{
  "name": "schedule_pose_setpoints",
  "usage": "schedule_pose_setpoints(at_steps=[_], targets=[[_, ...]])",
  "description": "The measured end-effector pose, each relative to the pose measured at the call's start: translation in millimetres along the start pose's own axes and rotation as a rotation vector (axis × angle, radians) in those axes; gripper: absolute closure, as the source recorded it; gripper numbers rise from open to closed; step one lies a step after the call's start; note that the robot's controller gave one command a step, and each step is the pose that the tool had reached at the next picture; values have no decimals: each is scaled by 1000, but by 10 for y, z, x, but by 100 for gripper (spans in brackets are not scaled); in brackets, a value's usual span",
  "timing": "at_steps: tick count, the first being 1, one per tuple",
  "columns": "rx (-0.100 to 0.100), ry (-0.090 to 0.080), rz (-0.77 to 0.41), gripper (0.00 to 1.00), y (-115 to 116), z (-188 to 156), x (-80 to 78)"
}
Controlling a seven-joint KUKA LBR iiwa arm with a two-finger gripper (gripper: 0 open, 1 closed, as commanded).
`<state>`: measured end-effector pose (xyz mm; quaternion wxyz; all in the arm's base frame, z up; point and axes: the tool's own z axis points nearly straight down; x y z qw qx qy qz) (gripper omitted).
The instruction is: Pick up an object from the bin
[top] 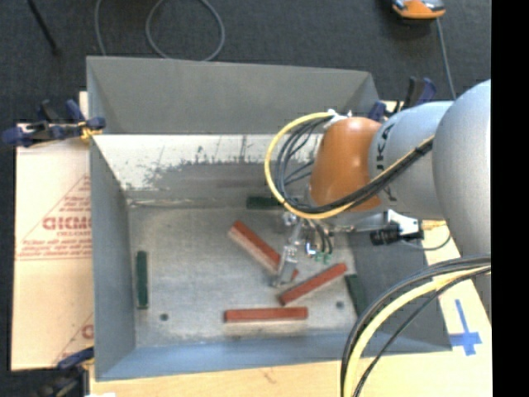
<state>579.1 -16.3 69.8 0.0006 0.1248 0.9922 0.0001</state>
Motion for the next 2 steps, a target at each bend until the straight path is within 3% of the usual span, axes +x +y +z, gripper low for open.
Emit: schedule_pose_setpoints(at_steps=[1, 2], targets=[[-1, -4, -1, 100, 6, -15, -13], [-1, -10, -13, 100, -299, -1428, 134]])
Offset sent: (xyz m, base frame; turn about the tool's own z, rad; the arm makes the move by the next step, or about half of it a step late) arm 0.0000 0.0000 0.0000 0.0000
